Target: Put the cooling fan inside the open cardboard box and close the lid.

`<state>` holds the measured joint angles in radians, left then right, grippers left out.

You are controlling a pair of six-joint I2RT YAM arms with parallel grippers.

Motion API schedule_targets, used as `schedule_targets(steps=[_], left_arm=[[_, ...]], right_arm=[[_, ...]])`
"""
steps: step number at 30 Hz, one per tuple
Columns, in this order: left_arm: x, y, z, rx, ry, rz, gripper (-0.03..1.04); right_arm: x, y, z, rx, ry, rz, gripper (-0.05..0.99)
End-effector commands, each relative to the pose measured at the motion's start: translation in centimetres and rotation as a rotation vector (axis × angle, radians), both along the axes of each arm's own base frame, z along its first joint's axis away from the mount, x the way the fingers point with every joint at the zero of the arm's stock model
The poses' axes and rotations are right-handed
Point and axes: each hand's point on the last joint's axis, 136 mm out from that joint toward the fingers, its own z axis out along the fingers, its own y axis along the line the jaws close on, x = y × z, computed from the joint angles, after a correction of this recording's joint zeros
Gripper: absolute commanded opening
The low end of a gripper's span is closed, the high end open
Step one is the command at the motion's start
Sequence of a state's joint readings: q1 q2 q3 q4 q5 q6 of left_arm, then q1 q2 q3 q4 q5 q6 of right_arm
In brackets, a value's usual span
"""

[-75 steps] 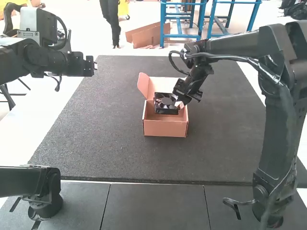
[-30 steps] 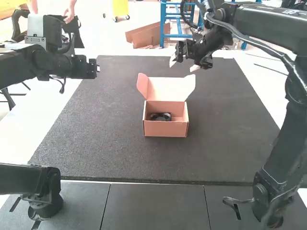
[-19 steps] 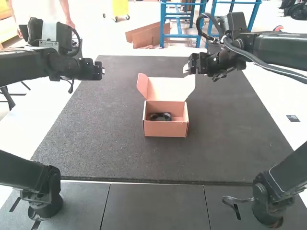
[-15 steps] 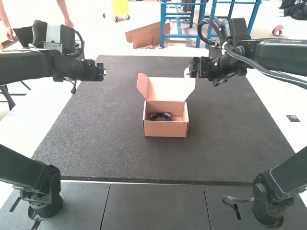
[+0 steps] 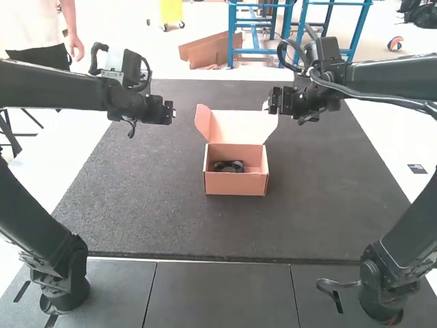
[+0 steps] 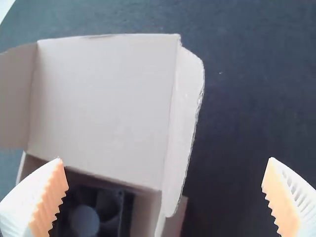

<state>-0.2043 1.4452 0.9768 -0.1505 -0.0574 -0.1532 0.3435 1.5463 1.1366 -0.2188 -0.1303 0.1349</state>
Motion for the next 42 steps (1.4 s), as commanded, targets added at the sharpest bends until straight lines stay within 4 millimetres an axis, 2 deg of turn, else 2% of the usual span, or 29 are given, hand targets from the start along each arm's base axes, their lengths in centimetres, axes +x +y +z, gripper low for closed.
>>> schedule_targets(steps=[1, 9, 21, 33, 42], left_arm=[[1.8, -0.4, 2.1, 0.007, -0.055, 0.002, 0.97], [4.0, -0.7, 1.5, 0.010, -0.041, 0.004, 0.97], [5.9, -2.1, 0.3, 0.009, -0.019, -0.022, 0.97], [6.0, -6.6, 0.3, -0.051, -0.007, -0.139, 0.97], [5.6, -7.9, 0.0, -0.067, 0.004, -0.180, 0.97]], right_arm=[[1.6, -0.1, 2.0, 0.020, -0.042, -0.017, 0.91], [2.4, 1.0, 1.3, 0.026, 0.017, 0.022, 0.90], [2.6, 1.9, 0.4, 0.027, 0.078, 0.065, 0.90], [3.8, 2.4, 0.0, 0.023, 0.103, 0.079, 0.90], [5.1, 2.8, 0.1, 0.026, 0.093, 0.075, 0.90]])
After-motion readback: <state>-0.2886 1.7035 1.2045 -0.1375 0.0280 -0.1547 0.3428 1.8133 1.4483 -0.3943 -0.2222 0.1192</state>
